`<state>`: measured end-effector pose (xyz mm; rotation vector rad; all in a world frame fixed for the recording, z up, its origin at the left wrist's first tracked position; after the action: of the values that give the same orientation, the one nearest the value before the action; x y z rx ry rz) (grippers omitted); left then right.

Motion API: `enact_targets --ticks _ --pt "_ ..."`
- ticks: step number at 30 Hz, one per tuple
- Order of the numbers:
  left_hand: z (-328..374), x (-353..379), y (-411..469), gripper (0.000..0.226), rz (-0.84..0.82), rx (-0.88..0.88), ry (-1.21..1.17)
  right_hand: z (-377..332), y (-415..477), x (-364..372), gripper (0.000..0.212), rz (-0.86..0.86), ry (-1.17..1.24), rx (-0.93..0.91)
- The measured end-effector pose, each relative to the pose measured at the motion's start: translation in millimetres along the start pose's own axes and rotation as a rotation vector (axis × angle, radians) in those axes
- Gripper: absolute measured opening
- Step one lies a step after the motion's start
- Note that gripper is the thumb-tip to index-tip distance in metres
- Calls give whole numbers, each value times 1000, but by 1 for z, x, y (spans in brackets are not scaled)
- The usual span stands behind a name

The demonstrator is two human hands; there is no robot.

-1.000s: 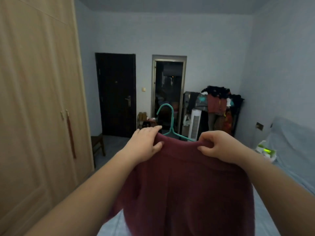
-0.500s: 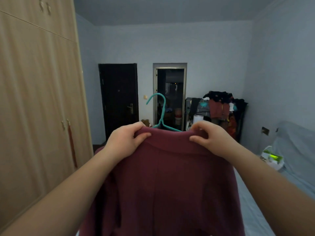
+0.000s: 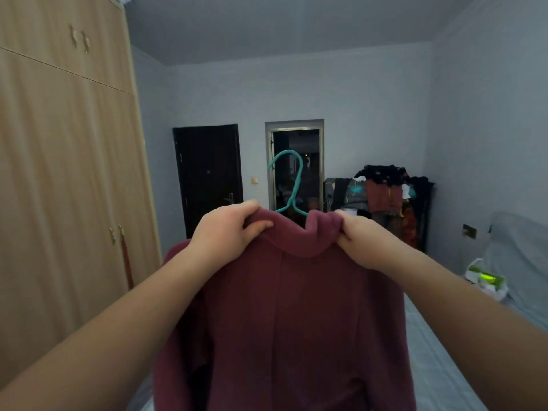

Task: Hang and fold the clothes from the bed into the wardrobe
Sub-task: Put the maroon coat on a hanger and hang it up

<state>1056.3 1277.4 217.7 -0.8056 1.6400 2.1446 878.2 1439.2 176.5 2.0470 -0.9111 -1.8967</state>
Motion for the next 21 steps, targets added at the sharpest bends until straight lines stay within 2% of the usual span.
enact_targets --ticks 2,4,7,9,11,13,16,19,21 --pt "-3 0 9 38 -19 -14 -33 -11 10 -9 11 58 -20 -34" --pt "-13 -1 19 37 -105 -50 -168 -15 16 -22 8 160 -91 -54" --pt "-34 8 25 37 -363 -98 -354 -8 16 -34 6 254 -144 -41" --pt "-60 20 19 49 -560 -211 -409 1 15 -34 8 256 -143 -24" --pt "-86 41 2 61 -786 -346 -428 12 13 -30 8 245 -139 -3" --pt "-100 62 -11 53 -908 -366 -357 24 14 -24 6 222 -103 10" --pt "-101 78 -8 15 -794 -255 -260 38 16 -9 9 71 92 -3" --pt "-99 77 -2 16 -603 -273 -365 52 7 -2 16 -33 200 -15" --pt "-84 81 -2 14 -615 -237 -354 61 0 0 20 -14 245 0"
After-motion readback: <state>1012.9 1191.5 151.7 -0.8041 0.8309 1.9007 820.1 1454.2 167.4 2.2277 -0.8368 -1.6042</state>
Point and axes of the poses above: each hand's wrist, its own y-axis towards the middle knuckle, its own x-axis out of the palm, z = x × y, the point moved 10 cm from there along y, towards the middle knuckle, and after that the axes turned 9 degrees about -x, right-handed, at the moved point
